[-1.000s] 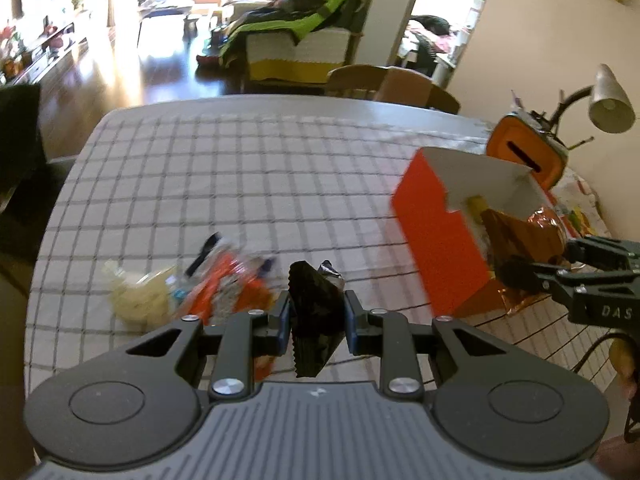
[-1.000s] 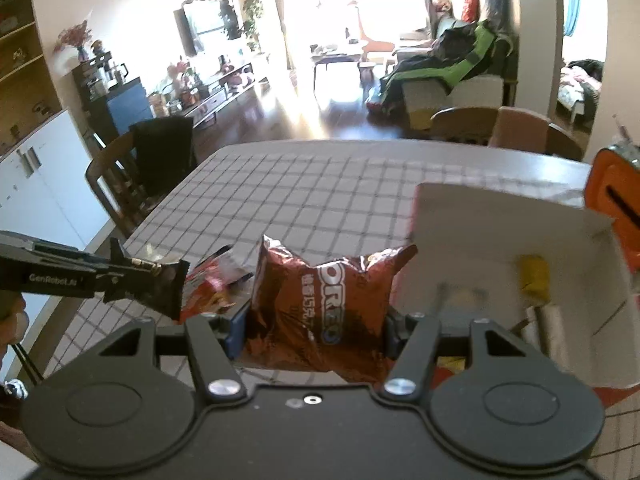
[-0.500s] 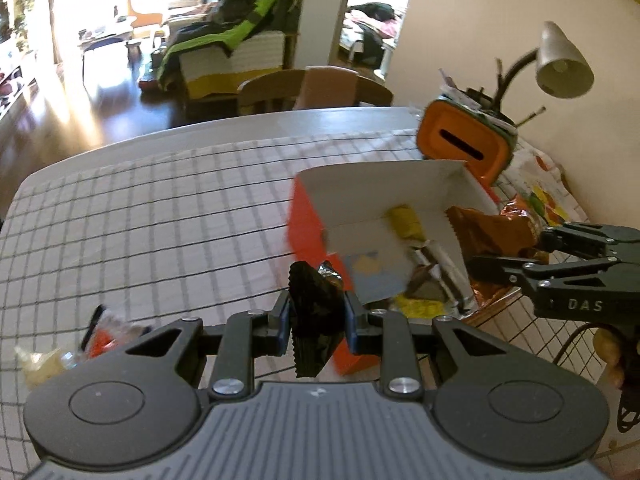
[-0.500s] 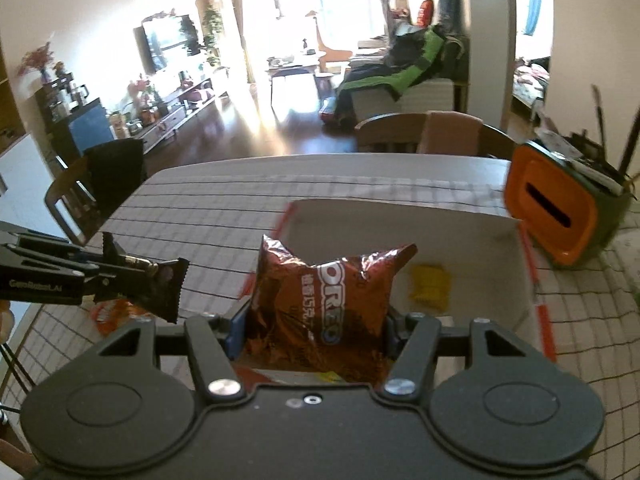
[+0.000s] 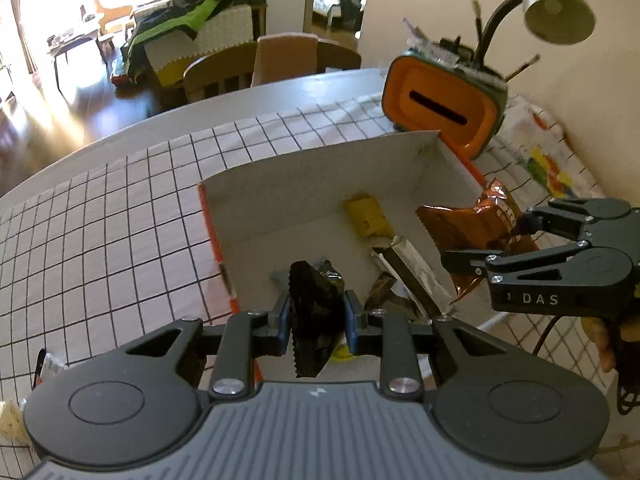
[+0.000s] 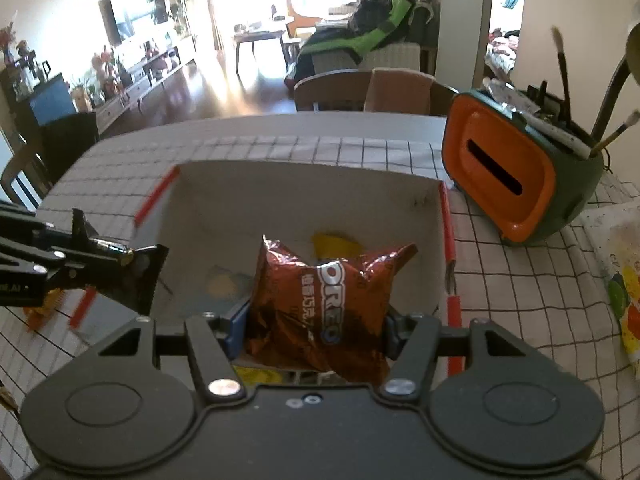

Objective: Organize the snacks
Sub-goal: 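Carry the dark packet and red Oreo bag over the open box, then open the left gripper dropping the dark packet while the right drops the Oreo bag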

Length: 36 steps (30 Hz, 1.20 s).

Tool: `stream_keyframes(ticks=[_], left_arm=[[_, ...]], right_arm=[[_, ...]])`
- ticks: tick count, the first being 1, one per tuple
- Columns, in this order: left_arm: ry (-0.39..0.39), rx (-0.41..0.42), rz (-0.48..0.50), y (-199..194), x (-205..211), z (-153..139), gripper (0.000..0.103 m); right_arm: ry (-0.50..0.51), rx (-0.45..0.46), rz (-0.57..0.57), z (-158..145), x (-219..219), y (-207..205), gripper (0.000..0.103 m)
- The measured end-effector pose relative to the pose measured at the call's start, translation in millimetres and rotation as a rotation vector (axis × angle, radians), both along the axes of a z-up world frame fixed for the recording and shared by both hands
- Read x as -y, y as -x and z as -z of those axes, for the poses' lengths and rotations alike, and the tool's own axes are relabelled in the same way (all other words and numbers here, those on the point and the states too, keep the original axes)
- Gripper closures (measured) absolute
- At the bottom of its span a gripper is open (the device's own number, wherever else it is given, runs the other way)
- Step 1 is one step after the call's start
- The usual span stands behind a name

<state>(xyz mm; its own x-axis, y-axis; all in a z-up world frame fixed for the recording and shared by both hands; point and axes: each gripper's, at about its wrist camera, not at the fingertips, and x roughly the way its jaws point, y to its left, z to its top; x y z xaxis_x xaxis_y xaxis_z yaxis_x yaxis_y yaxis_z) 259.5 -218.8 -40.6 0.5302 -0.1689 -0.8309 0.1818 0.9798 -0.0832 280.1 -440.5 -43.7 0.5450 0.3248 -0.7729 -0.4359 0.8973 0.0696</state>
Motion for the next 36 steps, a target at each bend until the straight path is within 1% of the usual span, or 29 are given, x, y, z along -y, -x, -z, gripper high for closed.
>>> stream_keyframes(ticks=[5, 9, 12, 18, 22, 28, 36], left_arm=[[-0.037, -0.031, -0.022, -25.2, 8.8, 12.6, 0.078], [-0.034, -0.072, -0.031, -44.6, 11.0, 23.0, 0.078], [-0.037, -0.111, -0.026, -56.6, 15.4, 30.7, 0.078], [-0.051, -0.162, -0.032, -72.2, 19.6, 42.2, 0.078], [-0.080, -0.189, -0.034, -77.8, 24.0, 50.5, 0.078], [-0.104, -0.199, -0.022, -81.6, 30.9, 57.1, 0.077], [-0.111, -0.160, -0.016, -77.8, 36.5, 52.4, 0.076]], right_arm=[[0.032, -0.011, -0.023, 9.2, -4.9, -18.8, 0.042], [0.051, -0.021, -0.053, 17.1, -13.0, -30.2, 0.042], [0.047, -0.055, -0.077, 21.4, -18.6, -39.2, 0.042], [0.064, -0.100, -0.099, 31.6, -22.5, -57.1, 0.042], [0.091, -0.129, -0.111, 37.8, -25.1, -58.0, 0.041], [0.101, -0.141, -0.123, 39.4, -24.2, -54.9, 0.040], [0.092, -0.149, -0.137, 38.1, -23.0, -60.3, 0.036]])
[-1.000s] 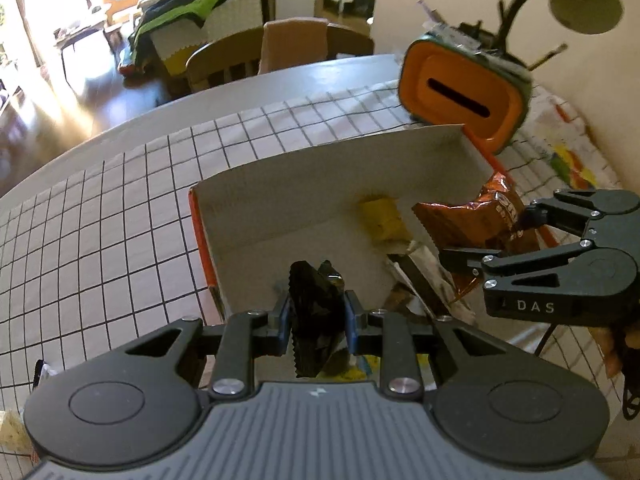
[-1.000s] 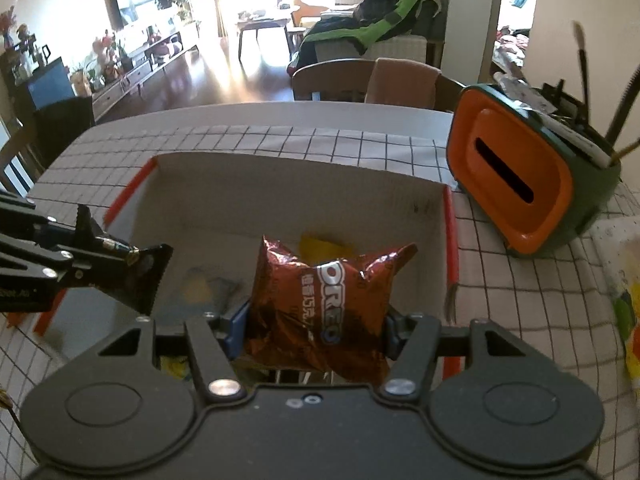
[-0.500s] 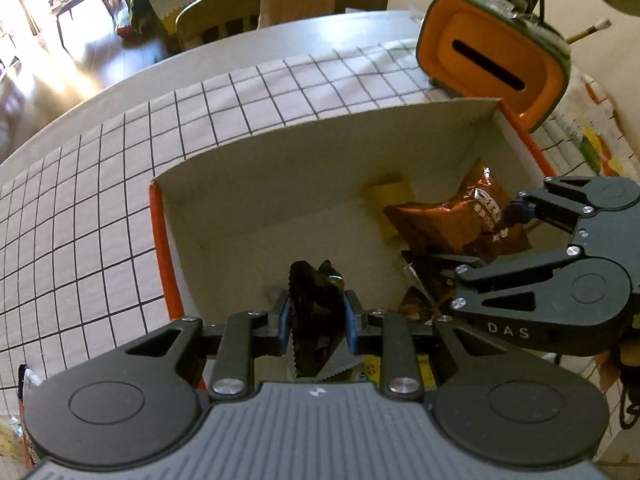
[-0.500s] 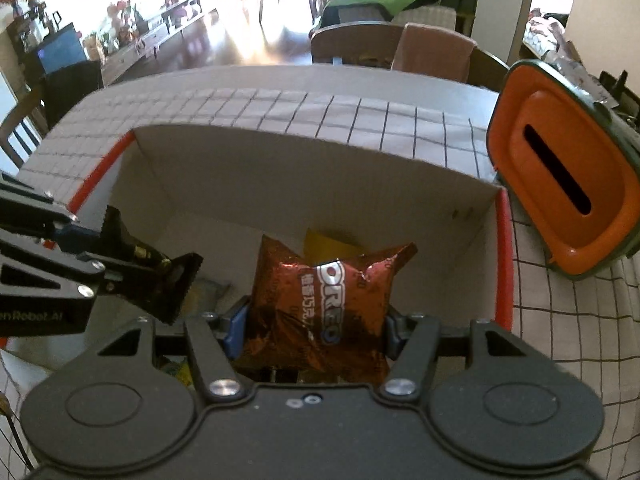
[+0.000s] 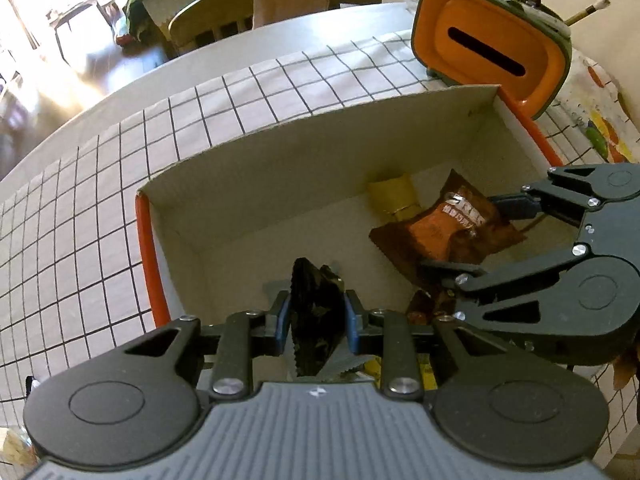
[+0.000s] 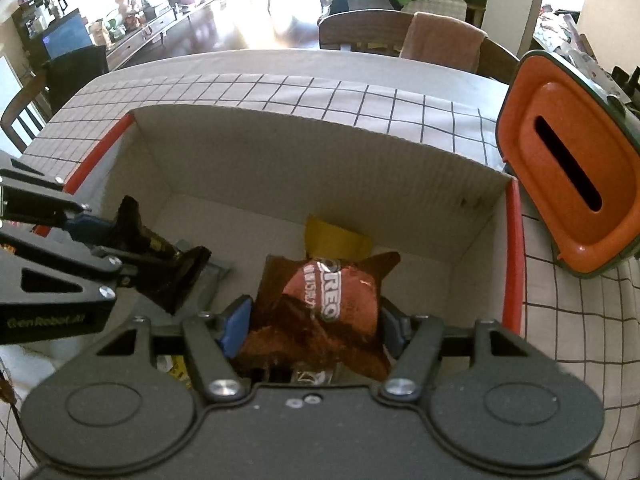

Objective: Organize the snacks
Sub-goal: 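Open the left gripper dropping the dark packet while the right drops the Oreo bag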

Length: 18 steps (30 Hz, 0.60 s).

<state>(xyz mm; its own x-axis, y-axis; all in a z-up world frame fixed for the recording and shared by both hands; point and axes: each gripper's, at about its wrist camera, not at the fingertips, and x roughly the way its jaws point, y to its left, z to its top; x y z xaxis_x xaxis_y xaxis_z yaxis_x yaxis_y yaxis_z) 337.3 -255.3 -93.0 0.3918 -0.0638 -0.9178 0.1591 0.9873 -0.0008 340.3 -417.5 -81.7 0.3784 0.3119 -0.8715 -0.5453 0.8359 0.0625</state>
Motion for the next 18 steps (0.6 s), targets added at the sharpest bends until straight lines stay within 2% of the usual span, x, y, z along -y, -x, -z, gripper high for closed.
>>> stream_keyframes(ticks=[2, 3, 8, 11, 18], left_arm=[[0.003, 0.008, -0.006, 2.2, -1.2, -2.6, 0.076], [0.008, 0.011, -0.007, 3.0, -2.0, -3.7, 0.075], [0.021, 0.039, -0.018, 10.7, -7.9, -14.0, 0.075], [0.036, 0.055, -0.033, 16.9, -13.6, -22.2, 0.071], [0.064, 0.130, -0.040, 36.7, -25.2, -45.2, 0.055]], right_arm=[[-0.007, 0.005, -0.006, -3.6, 1.0, 2.9, 0.027], [-0.011, 0.008, -0.010, -4.9, 1.5, 3.5, 0.025], [-0.024, 0.019, -0.029, -13.0, 2.5, 7.2, 0.023], [-0.032, 0.025, -0.028, -17.8, 3.0, 9.3, 0.022], [-0.053, 0.044, -0.021, -34.2, 4.5, 19.5, 0.018]])
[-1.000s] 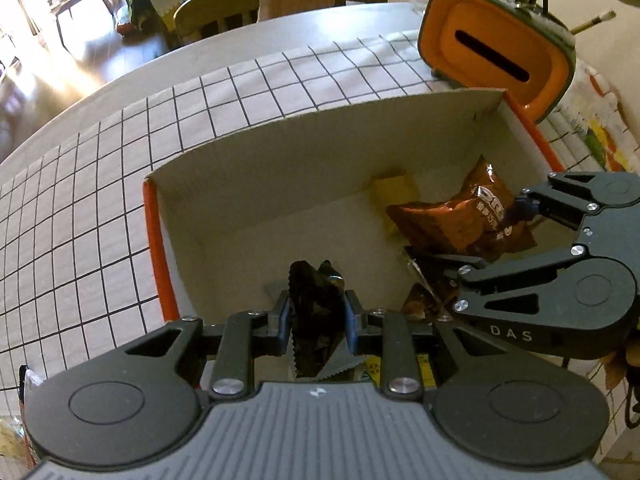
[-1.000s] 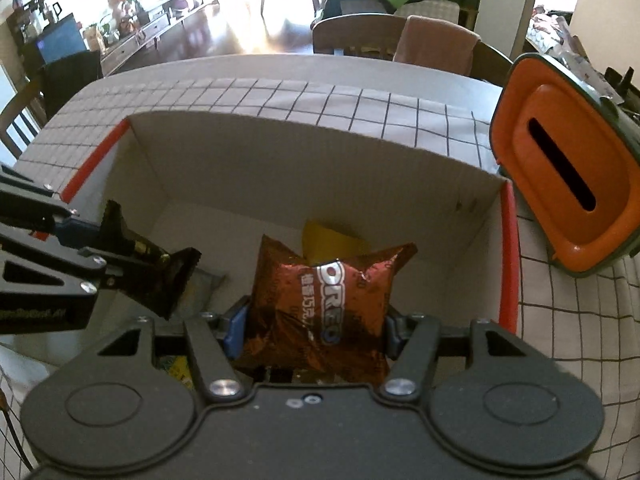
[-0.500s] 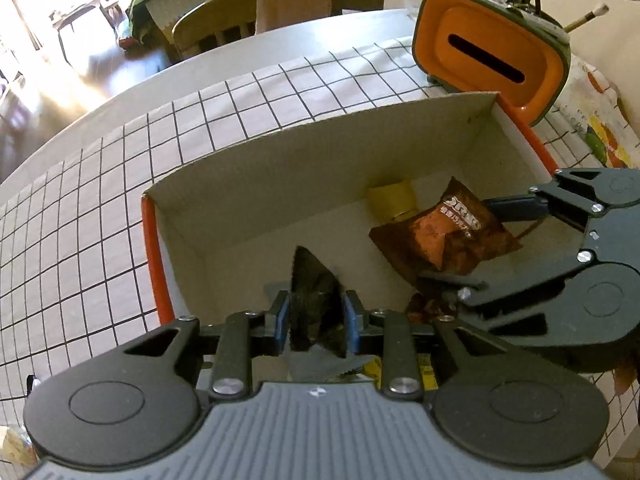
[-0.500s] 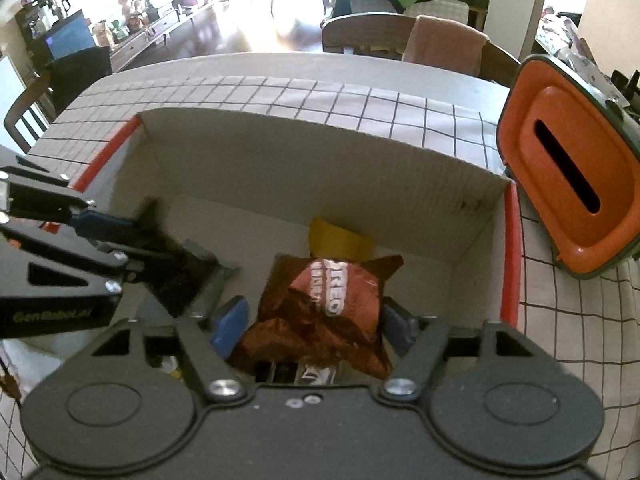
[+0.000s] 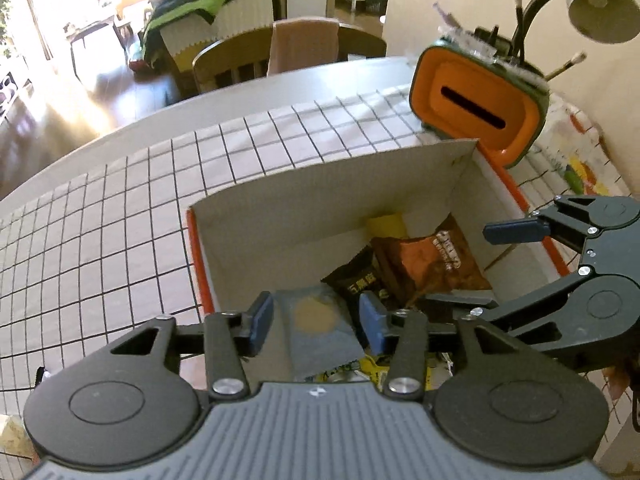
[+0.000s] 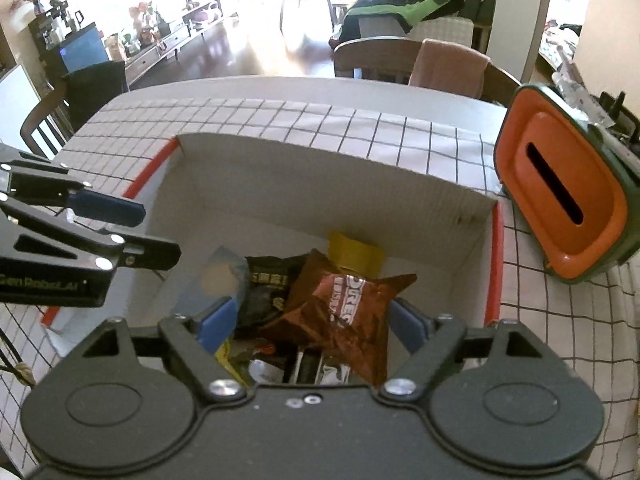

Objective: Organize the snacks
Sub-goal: 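Open the left gripper dropping the dark packet while the right drops the Oreo bag, then move both empty grippers back to the remaining snacks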

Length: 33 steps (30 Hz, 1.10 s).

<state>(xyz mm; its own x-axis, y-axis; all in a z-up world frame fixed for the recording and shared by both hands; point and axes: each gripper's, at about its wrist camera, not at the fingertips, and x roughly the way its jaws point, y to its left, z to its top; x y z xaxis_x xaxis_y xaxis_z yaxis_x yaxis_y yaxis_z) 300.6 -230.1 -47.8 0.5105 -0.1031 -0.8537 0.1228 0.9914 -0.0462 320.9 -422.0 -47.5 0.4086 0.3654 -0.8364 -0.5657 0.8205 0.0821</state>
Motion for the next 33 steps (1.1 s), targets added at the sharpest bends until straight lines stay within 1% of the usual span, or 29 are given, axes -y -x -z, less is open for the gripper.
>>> stream_keyframes(ticks=[2, 5, 11, 12, 13, 14, 16, 21, 25, 27, 29, 33], left_arm=[[0.009, 0.015, 0.001, 4.5, -2.4, -3.9, 0.054], [0.014, 0.039, 0.002, 14.1, -6.8, -10.1, 0.052], [0.049, 0.087, 0.006, 36.2, -20.3, -23.0, 0.043], [0.052, 0.095, 0.006, 39.5, -22.6, -24.8, 0.041], [0.054, 0.101, 0.006, 41.6, -24.9, -26.5, 0.039], [0.059, 0.111, 0.005, 45.9, -28.5, -28.7, 0.039], [0.071, 0.126, 0.006, 53.3, -35.5, -32.4, 0.037], [0.101, 0.163, -0.005, 74.4, -56.9, -40.6, 0.031], [0.115, 0.186, -0.009, 91.9, -78.1, -44.9, 0.027], [0.118, 0.200, -0.011, 100.8, -89.5, -45.5, 0.026], [0.112, 0.209, -0.025, 109.7, -102.7, -44.7, 0.025], [0.120, 0.214, -0.052, 126.7, -132.6, -40.1, 0.023]], right_arm=[[-0.005, 0.013, -0.002, -6.0, -0.1, 4.7, 0.016], [-0.020, 0.024, -0.006, -15.5, -2.0, 12.8, 0.016], [-0.026, 0.063, -0.008, -32.3, -11.6, 34.7, 0.014], [-0.029, 0.070, -0.008, -34.7, -13.5, 38.0, 0.013], [-0.032, 0.080, -0.007, -38.0, -15.4, 42.0, 0.007], [-0.037, 0.093, -0.003, -41.6, -17.4, 46.2, 0.004], [-0.047, 0.114, 0.000, -48.1, -21.8, 55.0, 0.004], [-0.078, 0.133, -0.002, -61.1, -35.3, 73.2, 0.002], [-0.105, 0.141, 0.007, -65.8, -48.2, 84.4, 0.001], [-0.116, 0.161, 0.007, -66.7, -56.6, 91.2, 0.000], [-0.123, 0.187, 0.000, -66.4, -67.3, 98.2, 0.000], [-0.134, 0.195, -0.022, -62.4, -86.6, 104.2, 0.000]])
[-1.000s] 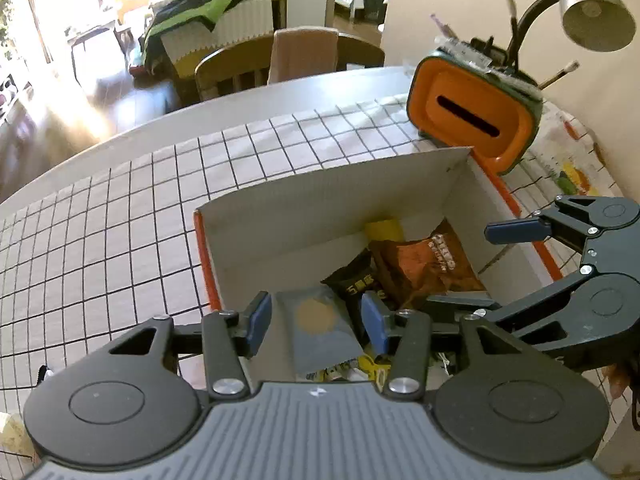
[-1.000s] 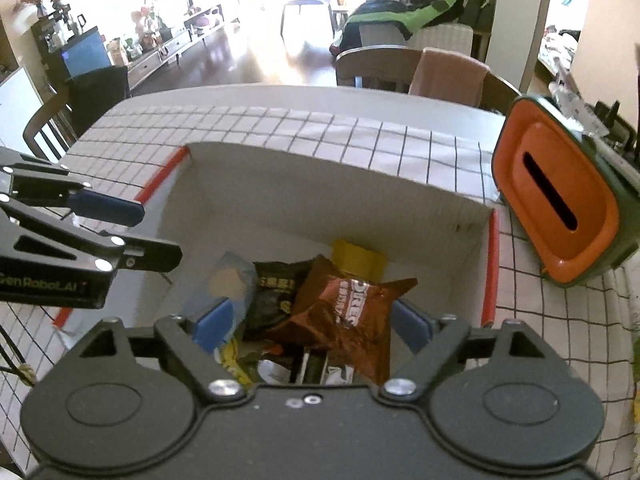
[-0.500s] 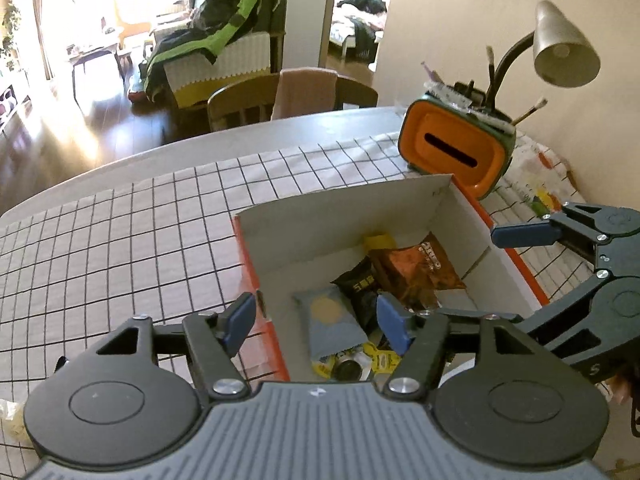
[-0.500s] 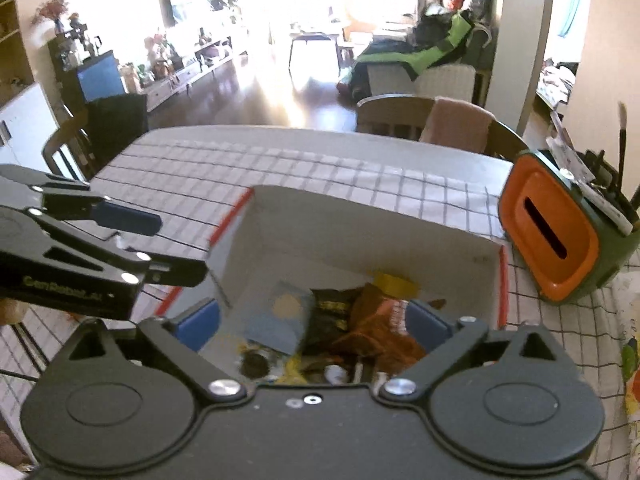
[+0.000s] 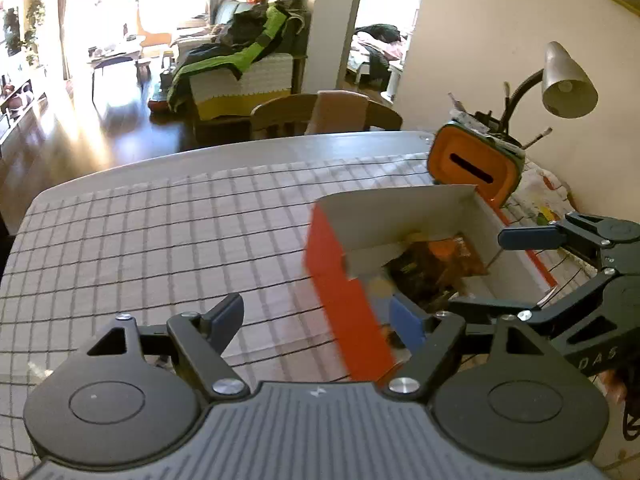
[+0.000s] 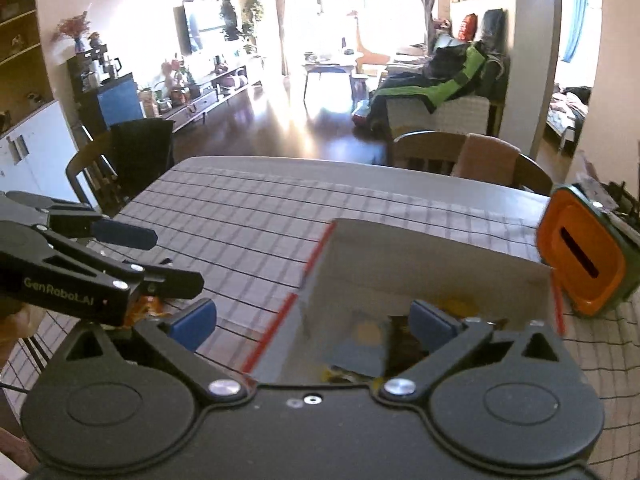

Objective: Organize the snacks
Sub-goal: 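Move both empty grippers back to the remaining snacks, then grasp the red chip bag with the right gripper while the left grasps the cream bag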

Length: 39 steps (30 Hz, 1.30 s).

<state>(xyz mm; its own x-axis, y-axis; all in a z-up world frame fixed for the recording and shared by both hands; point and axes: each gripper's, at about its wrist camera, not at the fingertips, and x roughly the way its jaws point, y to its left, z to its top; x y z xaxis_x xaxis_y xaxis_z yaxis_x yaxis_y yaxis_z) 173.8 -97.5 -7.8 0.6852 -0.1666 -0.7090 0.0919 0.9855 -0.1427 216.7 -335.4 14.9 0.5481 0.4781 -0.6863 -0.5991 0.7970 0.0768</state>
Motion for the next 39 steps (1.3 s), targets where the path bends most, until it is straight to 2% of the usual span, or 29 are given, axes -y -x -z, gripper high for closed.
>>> stream_keyframes(ticks=[4, 10, 14, 22, 31, 39], left_arm=[[-0.026, 0.010, -0.029, 16.5, -29.3, 6.3, 0.018], [-0.052, 0.007, -0.109, 35.0, -84.0, 19.1, 0.017], [-0.108, 0.004, -0.155, 46.3, -121.3, 29.8, 0.017], [-0.103, -0.090, -0.225, 48.5, -184.0, 60.2, 0.017], [-0.093, -0.197, -0.249, 35.6, -220.3, 102.2, 0.017], [-0.064, -0.265, -0.242, 22.3, -236.4, 131.9, 0.017]], right_arm=[[-0.018, -0.010, -0.008, 6.3, -21.2, 3.7, 0.000], [-0.025, -0.039, -0.030, 20.9, -58.6, 12.0, 0.000], [-0.014, -0.052, -0.047, 32.4, -85.1, 20.1, 0.000], [0.024, -0.103, -0.113, 55.3, -137.9, 38.2, 0.000], [0.112, -0.132, -0.209, 84.6, -197.7, 43.7, 0.000], [0.249, -0.093, -0.320, 114.2, -250.3, 46.0, 0.000]])
